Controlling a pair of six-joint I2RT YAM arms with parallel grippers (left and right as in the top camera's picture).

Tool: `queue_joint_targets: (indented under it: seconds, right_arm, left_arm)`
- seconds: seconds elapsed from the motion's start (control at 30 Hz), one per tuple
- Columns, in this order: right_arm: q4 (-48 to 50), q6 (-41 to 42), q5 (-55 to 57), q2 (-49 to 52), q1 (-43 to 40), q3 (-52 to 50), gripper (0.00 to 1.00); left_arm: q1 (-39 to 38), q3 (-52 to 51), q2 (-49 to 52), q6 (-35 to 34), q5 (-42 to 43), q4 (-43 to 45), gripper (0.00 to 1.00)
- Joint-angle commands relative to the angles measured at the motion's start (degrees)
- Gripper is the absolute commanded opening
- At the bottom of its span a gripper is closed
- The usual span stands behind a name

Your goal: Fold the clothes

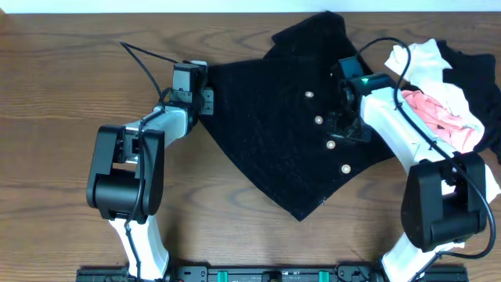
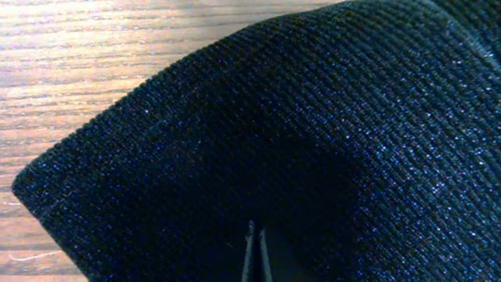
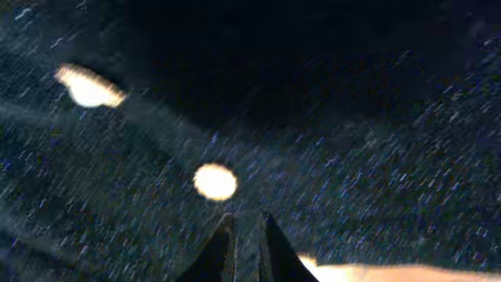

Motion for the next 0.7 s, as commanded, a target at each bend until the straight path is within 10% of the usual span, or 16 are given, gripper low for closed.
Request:
queue_joint_targets:
  seconds: [0.0, 0.67]
  right_arm:
    - [2.95, 0.98, 1.62, -1.25, -1.95, -3.13, 0.07]
    - [41.66, -2.08, 10.08, -1.22, -4.50, -19.26, 0.01]
  left_arm:
    - [0.28, -0.94, 3.26, -2.54, -4.22, -4.94, 0.06]
    - [1.31, -0.94, 3.23, -11.13, 4.17, -32.89, 0.06]
